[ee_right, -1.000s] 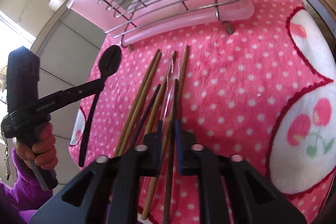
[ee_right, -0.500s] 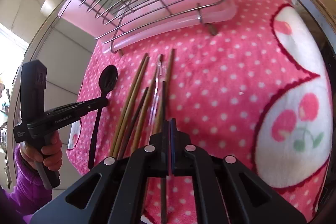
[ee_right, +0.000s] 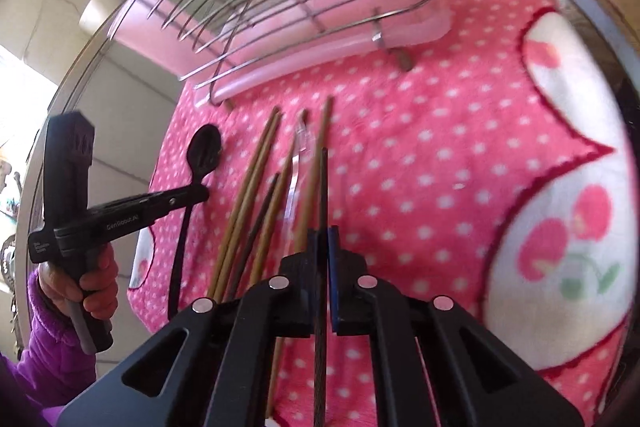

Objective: Organize utensils
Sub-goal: 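Grasp the black spoon with the left tool while the right tool grasps a dark stick, then lift the black spoon and dark stick, carry them into the pink cup and release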

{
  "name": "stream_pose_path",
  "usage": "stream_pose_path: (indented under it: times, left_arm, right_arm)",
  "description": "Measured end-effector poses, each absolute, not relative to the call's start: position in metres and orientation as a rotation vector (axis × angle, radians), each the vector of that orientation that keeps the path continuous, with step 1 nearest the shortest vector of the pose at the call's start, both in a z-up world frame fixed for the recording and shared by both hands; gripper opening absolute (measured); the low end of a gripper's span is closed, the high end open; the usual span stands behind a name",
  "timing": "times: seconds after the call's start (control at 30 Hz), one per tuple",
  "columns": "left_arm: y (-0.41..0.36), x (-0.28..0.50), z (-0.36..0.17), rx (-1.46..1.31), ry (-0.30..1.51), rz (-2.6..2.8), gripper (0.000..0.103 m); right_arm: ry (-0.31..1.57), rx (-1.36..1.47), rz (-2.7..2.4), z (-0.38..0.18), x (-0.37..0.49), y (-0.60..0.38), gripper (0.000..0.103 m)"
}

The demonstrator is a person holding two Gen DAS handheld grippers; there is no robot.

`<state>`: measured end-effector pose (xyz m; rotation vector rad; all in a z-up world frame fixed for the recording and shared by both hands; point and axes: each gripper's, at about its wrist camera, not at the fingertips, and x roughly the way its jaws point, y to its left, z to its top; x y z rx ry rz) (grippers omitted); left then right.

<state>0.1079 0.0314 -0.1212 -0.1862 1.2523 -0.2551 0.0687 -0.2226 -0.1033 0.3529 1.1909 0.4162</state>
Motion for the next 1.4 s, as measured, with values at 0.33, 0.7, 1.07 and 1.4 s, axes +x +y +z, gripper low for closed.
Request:
stream_pose_path:
  times: [0.33, 0.7, 1.07, 1.4]
  left_arm:
    - [0.026, 0.115, -0.122, -0.115, 1.293, -0.252, 0.004]
    - [0.031, 0.11, -0.119, -0.12, 1.248, -0.259, 0.003]
    - [0.072, 0.06, -0.012, -0.297, 0.839, -0.304, 0.003]
    - [0.081, 0.075, 0.091, -0.35, 0.406, -0.254, 0.003]
  right_arm:
    - [1.276, 0.284, 0.363, -0.111, 0.085, -0.221, 0.024]
    - [1.25, 0.318, 0.327, -0.115, 0.089, -0.227, 0.005]
    - [0.772, 0.412, 0.386, -0.014, 0.056, -0.262, 0.005]
    - [0.315, 0.379, 0.358, 0.097, 0.091, -0.27, 0.005]
